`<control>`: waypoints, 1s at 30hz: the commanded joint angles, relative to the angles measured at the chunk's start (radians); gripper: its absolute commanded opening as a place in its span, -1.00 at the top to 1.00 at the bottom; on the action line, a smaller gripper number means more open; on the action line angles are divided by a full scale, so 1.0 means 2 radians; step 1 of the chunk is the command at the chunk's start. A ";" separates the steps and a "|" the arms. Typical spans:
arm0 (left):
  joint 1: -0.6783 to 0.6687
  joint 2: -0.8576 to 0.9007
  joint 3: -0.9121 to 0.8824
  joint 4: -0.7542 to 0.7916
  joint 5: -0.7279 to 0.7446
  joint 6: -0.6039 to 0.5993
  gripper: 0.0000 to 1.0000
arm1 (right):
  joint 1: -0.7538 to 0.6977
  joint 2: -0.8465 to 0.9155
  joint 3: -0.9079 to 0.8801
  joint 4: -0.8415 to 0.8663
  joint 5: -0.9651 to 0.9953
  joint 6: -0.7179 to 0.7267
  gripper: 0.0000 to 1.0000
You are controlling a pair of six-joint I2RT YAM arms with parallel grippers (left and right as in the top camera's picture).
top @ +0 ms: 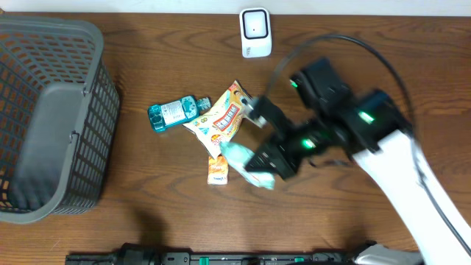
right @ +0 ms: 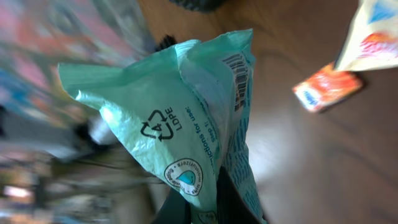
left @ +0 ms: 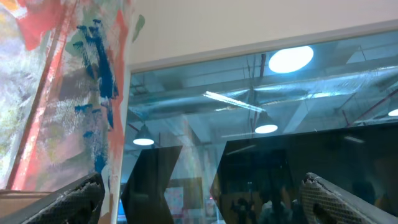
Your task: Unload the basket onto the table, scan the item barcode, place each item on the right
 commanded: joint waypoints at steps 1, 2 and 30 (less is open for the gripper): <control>0.003 0.001 -0.002 -0.003 0.001 -0.005 -1.00 | 0.009 -0.045 0.001 -0.014 0.044 -0.148 0.98; 0.003 0.001 -0.002 -0.005 0.001 -0.005 -0.99 | 0.013 -0.051 0.001 -0.016 0.044 -0.170 0.97; 0.003 0.001 -0.029 0.001 0.001 -0.004 -0.99 | 0.055 -0.117 0.001 0.128 0.036 -0.713 0.98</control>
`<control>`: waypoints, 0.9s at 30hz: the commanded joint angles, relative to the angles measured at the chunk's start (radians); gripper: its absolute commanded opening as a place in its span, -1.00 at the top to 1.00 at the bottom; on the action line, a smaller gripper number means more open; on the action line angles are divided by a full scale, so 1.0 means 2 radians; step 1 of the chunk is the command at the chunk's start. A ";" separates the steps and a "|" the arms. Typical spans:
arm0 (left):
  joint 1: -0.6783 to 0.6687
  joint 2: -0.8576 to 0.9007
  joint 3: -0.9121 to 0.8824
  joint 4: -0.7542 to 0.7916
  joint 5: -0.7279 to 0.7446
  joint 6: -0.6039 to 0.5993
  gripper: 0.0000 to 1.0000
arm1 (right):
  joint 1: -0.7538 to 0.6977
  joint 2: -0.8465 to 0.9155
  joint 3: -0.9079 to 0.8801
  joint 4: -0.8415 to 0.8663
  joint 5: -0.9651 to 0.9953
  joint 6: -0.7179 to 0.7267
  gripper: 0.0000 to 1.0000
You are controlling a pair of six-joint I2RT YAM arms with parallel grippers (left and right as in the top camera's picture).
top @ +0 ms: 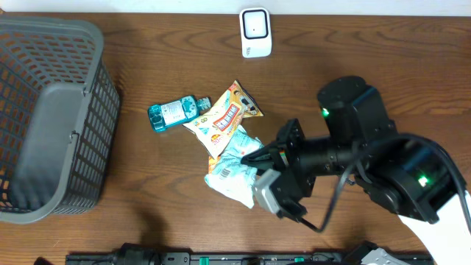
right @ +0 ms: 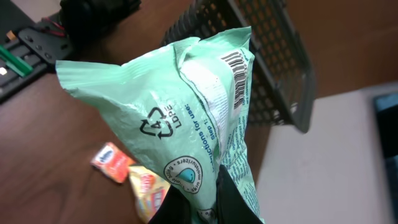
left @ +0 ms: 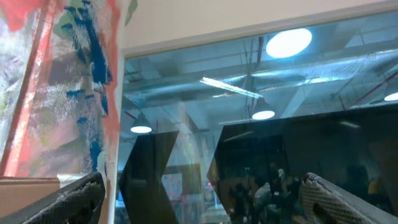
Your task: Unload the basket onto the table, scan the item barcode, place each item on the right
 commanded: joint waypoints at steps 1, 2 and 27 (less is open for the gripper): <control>0.003 0.001 -0.016 0.021 0.001 -0.003 -0.99 | 0.002 -0.025 0.001 0.000 -0.034 -0.050 0.98; 0.003 0.001 -0.022 0.028 0.001 -0.002 -0.99 | 0.002 -0.029 0.001 -0.001 -0.041 -0.050 0.98; 0.003 0.075 -0.166 0.062 -0.031 -0.006 -0.99 | 0.004 0.009 0.001 -0.044 0.177 0.317 0.98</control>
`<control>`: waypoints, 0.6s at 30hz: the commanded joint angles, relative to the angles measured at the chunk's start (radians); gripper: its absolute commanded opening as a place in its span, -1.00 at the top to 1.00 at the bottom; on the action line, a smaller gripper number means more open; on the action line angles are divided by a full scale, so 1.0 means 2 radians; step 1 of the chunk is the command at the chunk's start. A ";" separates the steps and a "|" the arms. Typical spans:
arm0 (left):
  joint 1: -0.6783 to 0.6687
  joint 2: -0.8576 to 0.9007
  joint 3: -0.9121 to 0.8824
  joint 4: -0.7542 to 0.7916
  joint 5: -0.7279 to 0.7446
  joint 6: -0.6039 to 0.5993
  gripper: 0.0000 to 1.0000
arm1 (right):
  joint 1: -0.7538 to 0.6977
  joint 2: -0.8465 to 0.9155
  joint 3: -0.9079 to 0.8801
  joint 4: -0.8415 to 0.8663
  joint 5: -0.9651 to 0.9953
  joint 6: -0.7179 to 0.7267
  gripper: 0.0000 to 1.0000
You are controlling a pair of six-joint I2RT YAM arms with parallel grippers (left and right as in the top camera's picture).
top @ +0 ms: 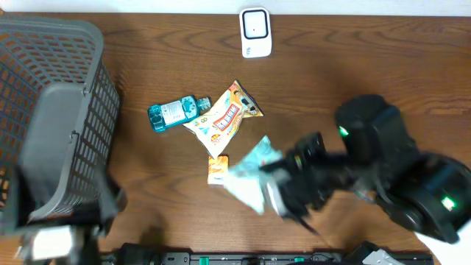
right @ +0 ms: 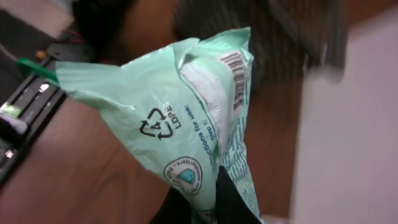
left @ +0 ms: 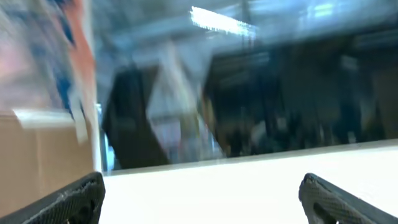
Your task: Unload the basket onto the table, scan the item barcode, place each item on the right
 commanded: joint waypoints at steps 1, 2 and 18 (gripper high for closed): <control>0.003 0.030 -0.006 -0.034 -0.009 -0.005 -0.99 | 0.001 0.046 0.001 0.012 0.120 0.211 0.98; 0.003 0.040 -0.006 -0.047 -0.007 -0.005 -0.98 | 0.000 0.057 0.001 0.013 0.130 0.242 0.97; 0.003 0.277 -0.006 -0.068 -0.023 -0.004 -0.99 | 0.000 0.157 0.001 0.034 0.237 0.532 0.97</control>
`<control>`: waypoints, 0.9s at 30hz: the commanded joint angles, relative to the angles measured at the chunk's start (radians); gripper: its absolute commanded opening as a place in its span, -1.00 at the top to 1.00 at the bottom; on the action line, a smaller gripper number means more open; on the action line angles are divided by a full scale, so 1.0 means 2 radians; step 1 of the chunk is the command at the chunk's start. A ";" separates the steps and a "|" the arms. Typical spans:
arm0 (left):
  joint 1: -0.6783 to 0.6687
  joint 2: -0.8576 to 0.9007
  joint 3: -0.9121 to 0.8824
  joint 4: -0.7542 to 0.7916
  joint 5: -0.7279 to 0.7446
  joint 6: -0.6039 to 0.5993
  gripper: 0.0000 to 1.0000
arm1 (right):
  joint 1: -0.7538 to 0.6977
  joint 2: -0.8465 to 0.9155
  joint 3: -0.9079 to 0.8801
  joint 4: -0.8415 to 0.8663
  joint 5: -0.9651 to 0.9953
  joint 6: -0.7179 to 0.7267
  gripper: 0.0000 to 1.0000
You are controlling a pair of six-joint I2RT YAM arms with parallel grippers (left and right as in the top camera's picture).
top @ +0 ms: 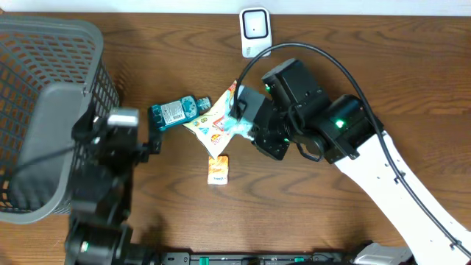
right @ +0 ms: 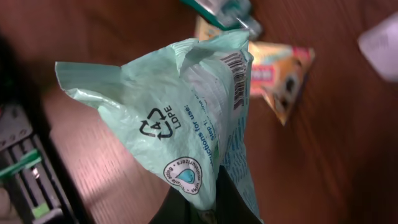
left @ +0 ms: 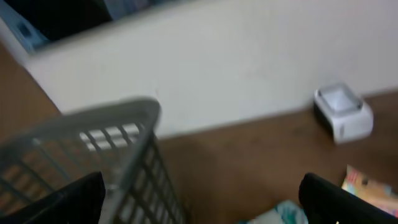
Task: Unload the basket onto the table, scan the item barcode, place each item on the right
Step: 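Move the green pack toward the white scanner with the right gripper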
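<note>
My right gripper (right: 211, 200) is shut on the lower edge of a pale green pouch (right: 180, 118), its barcode (right: 238, 84) facing the wrist camera. Overhead, the right gripper (top: 246, 126) holds the green pouch (top: 237, 126) over the table's middle, in front of the white scanner (top: 255, 32), which shows blurred as the scanner (right: 379, 38). My left gripper (left: 214, 208) is open and holds nothing. It faces the scanner (left: 343, 112) from beside the basket. Overhead, the left gripper (top: 147, 140) is near the teal bottle (top: 173, 112).
A grey mesh basket (top: 51, 44) fills the left side; its rim (left: 112, 118) is close to the left gripper. A yellow snack packet (top: 221, 118) lies beside the teal bottle, and an orange sachet (top: 218, 171) lies in front of them.
My right gripper, still holding the pouch, has moved from the table's front back to beside the yellow packet. My left arm has moved from the front left corner to beside the basket.
At first my right gripper held the pouch just right of the orange sachet, while the left arm was outside the overhead view, its camera facing windows. The pouch stayed near the front at the following moments, and the left arm appeared at the front left. Now both grippers are over the table.
</note>
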 commanded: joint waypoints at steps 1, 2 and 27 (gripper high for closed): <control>0.003 0.033 0.002 0.011 -0.014 -0.004 -0.99 | 0.001 -0.002 0.002 -0.013 0.081 0.085 0.97; 0.003 0.035 0.002 0.016 -0.014 -0.003 -0.99 | 0.000 -0.002 0.002 -0.022 0.094 0.092 0.97; 0.002 -0.300 -0.016 -0.117 0.140 0.093 -0.99 | -0.009 0.001 0.002 0.036 0.123 0.282 0.97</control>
